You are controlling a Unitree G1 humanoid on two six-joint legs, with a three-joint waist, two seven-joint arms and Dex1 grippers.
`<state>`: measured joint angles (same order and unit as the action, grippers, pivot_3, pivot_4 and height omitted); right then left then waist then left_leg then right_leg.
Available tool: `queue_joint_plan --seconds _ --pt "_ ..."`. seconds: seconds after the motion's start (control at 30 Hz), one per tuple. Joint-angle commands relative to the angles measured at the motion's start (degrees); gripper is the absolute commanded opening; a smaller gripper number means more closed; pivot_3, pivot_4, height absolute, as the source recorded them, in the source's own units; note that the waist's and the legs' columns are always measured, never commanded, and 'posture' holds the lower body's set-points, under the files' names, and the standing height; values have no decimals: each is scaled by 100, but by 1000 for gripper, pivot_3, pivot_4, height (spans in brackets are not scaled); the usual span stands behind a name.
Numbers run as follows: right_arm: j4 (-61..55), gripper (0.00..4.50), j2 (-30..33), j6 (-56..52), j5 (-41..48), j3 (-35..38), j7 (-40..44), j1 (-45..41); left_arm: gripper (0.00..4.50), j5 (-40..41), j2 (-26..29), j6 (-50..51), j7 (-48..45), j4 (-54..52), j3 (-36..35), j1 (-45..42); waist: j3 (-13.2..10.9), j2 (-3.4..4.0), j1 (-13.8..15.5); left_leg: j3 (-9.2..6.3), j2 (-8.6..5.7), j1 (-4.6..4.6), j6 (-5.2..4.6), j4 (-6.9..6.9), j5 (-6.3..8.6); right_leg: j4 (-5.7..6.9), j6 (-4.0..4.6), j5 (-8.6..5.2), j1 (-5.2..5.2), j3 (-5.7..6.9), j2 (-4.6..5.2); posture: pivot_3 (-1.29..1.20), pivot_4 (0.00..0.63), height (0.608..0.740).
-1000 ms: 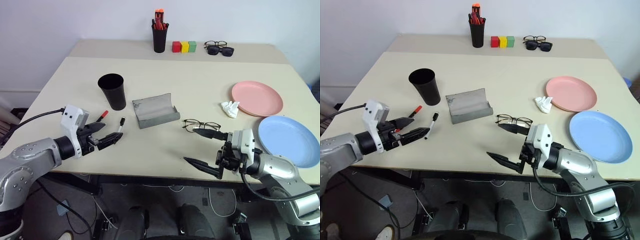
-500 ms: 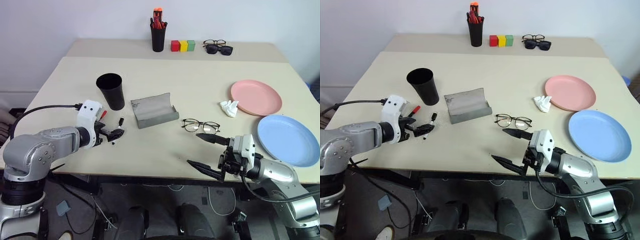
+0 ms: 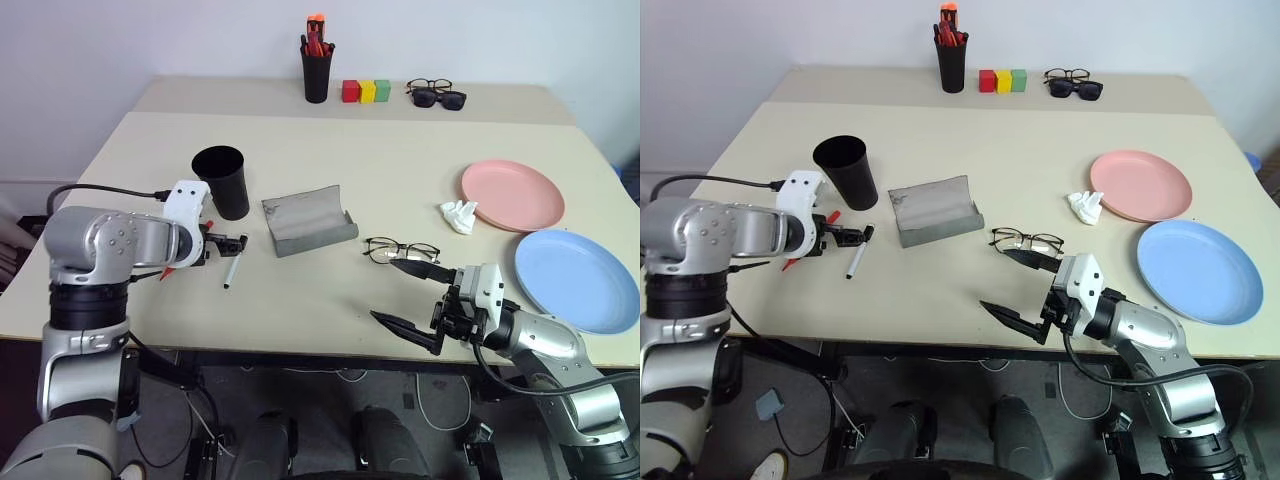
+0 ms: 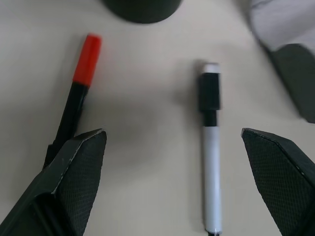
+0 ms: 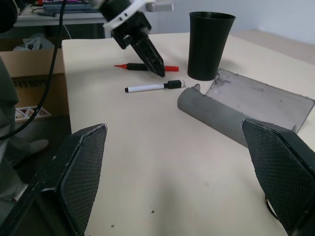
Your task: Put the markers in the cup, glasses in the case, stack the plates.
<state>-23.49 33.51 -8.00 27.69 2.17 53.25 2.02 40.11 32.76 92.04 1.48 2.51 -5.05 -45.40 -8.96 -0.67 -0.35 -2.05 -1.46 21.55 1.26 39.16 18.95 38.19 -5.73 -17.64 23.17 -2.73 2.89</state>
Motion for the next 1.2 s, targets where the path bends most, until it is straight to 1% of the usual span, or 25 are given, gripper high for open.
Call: queue_joint_plan --seconds 0.03,0.07,0.13,0.17,0.2,0.27,0.3,0.33,0.47,0.5,0.63,0.7,0.77,0.8,0.87,0.93,0.97,1.07,1.13,1.2 --pt "-133 4500 -75 82 10 1 -73 -53 3967 -245 -163 46 62 405 314 -259 0 -1 -16 0 -1 0 0 0 0 0 0 0 0 0 0 0 150 740" --pt "-138 4500 -75 85 4 -1 -76 -50 3621 -300 -205 46 69 504 403 -295 0 -1 -19 0 -2 0 0 0 0 0 0 0 0 0 0 0 150 740" --pt "-170 4500 -63 77 6 16 -93 -37 2691 -271 -232 46 40 589 577 -335 0 1 -22 0 -1 -1 3 -2 -2 2 0 0 1 0 0 0 150 740" --pt "-190 4500 -55 67 19 39 -106 -24 2063 -263 -223 46 46 592 655 -341 1 1 -23 0 -1 -2 3 -2 -2 4 0 0 1 -1 0 0 150 740" --pt "-194 4500 -47 66 26 61 -115 -13 1655 -284 -224 46 62 604 697 -345 1 1 -24 0 -1 -3 4 -2 -2 5 0 0 1 -1 0 0 150 740" --pt "-220 4500 -40 74 18 74 -140 23 640 -246 -206 46 82 665 682 -321 1 1 -19 0 -1 -3 4 0 -2 5 0 0 0 -2 1 0 150 740" --pt "-225 4500 -45 80 10 78 -161 43 202 -269 -203 46 109 666 674 -296 1 1 -11 0 -2 -3 4 0 -2 5 0 0 -1 -2 1 0 150 740" --pt "-234 4500 -49 92 -2 74 -176 63 90 -264 -205 46 142 668 651 -271 1 1 -10 0 -2 -3 4 0 -2 4 0 0 -1 -1 2 0 150 740" --pt "-260 4500 -66 78 -9 64 -246 93 90 -57 -265 46 28 389 572 -163 2 2 -20 0 -2 -4 4 0 -2 5 0 0 -2 -2 2 0 150 740" --pt "-259 4500 -59 82 -13 64 -253 96 90 190 -204 46 -128 233 630 -134 2 2 -21 0 -2 -4 4 0 -2 5 0 0 -2 -2 2 0 150 740" --pt "-187 4500 -57 25 36 110 -310 21 90 983 -78 46 -863 -980 673 20 -1 -2 -15 0 -2 1 4 0 -2 4 0 0 0 -2 4 0 150 740" --pt "-121 4500 -73 0 62 137 -343 -33 90 1117 -12 13 -1217 -1676 676 89 -4 -6 -26 -1 -1 4 5 1 -3 4 0 0 3 -1 4 0 150 740" --pt "-54 4500 -105 -30 110 174 -385 -92 90 1198 -48 -122 -1479 -2123 590 128 -3 -5 -30 -1 -1 3 7 0 -4 4 0 0 4 -2 4 0 150 740" --pt "-26 4500 -118 -41 129 190 -404 -118 90 1145 -39 -339 -1567 -2275 594 138 -3 -5 -37 -1 -1 0 7 -1 -4 4 0 0 2 -2 4 0 150 740" --pt "39 4500 -164 -94 161 218 -476 -187 90 850 -178 -1364 -1778 -2524 420 105 -3 -5 -34 0 -1 -2 8 -1 -5 4 0 0 1 -3 2 0 150 740" --pt "87 4500 -241 -189 287 264 -547 -271 90 119 -211 -2792 -1944 -2500 463 39 -3 -5 -31 0 0 -1 11 -1 -6 4 0 0 0 -3 1 0 150 740" --pt "103 4500 -280 -192 334 280 -560 -306 90 -210 -250 -3326 -1910 -2359 473 4 -3 -5 -32 1 -1 -3 11 0 -6 3 0 0 -1 -3 1 0 150 740" --pt "156 4500 -411 -142 360 322 -665 -434 90 -582 -322 -3825 -1886 -1816 403 -154 -3 -4 -26 2 -1 -3 11 -1 -7 3 1 0 -1 -2 -1 0 150 740" --pt "160 4500 -407 -156 312 303 -698 -495 90 -856 -321 -4155 -1932 -1658 467 -137 -3 -4 -29 3 -1 -3 10 -2 -6 2 0 0 -1 -3 -1 0 150 740" --pt "85 4500 -400 -246 339 287 -771 -564 90 -1002 -388 -4277 -1893 -1571 470 -122 -3 -5 -29 2 -1 0 8 -2 -5 2 0 0 1 -3 -1 0 150 740"
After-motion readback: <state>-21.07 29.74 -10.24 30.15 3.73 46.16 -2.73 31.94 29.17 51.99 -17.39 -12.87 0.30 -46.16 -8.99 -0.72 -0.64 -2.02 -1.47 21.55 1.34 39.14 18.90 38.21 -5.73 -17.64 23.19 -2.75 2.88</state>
